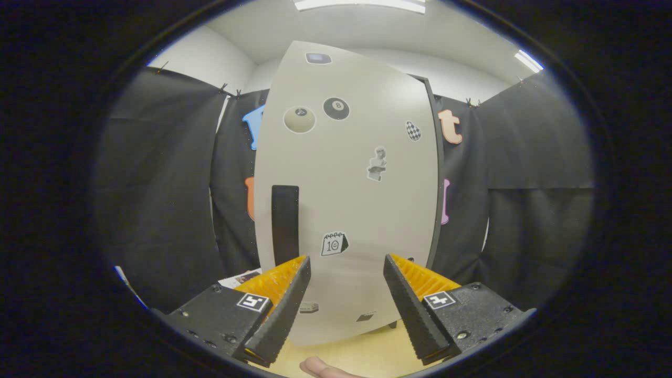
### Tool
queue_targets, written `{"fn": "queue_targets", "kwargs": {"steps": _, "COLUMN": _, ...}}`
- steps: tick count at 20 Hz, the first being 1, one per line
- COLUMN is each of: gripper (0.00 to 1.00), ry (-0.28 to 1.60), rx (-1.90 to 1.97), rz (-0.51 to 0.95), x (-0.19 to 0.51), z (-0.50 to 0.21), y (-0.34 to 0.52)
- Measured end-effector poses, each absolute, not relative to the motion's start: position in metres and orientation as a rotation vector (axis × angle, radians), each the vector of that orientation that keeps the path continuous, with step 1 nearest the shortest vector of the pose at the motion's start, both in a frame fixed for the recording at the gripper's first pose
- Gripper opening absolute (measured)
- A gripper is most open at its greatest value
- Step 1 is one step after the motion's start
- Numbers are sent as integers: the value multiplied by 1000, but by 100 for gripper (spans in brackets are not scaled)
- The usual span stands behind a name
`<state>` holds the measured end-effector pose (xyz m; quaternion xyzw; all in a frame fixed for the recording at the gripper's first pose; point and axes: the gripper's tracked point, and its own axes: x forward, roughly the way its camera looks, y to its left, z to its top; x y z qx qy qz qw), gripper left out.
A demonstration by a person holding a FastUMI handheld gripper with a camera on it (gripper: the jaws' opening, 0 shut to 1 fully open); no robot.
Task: Open the shoe cabinet door, grab the shoes and put them into the shoe cabinet, then close the shoe cabinet door.
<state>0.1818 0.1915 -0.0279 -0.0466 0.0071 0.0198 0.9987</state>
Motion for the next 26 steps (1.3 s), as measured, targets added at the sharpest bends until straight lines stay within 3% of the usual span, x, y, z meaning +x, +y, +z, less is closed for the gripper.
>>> {"fn": "queue_targets", "kwargs": {"steps": 26, "gripper": 93, "ry": -41, "rx": -21, "rz": -19, "x": 67, "z": -53, "y": 154}}
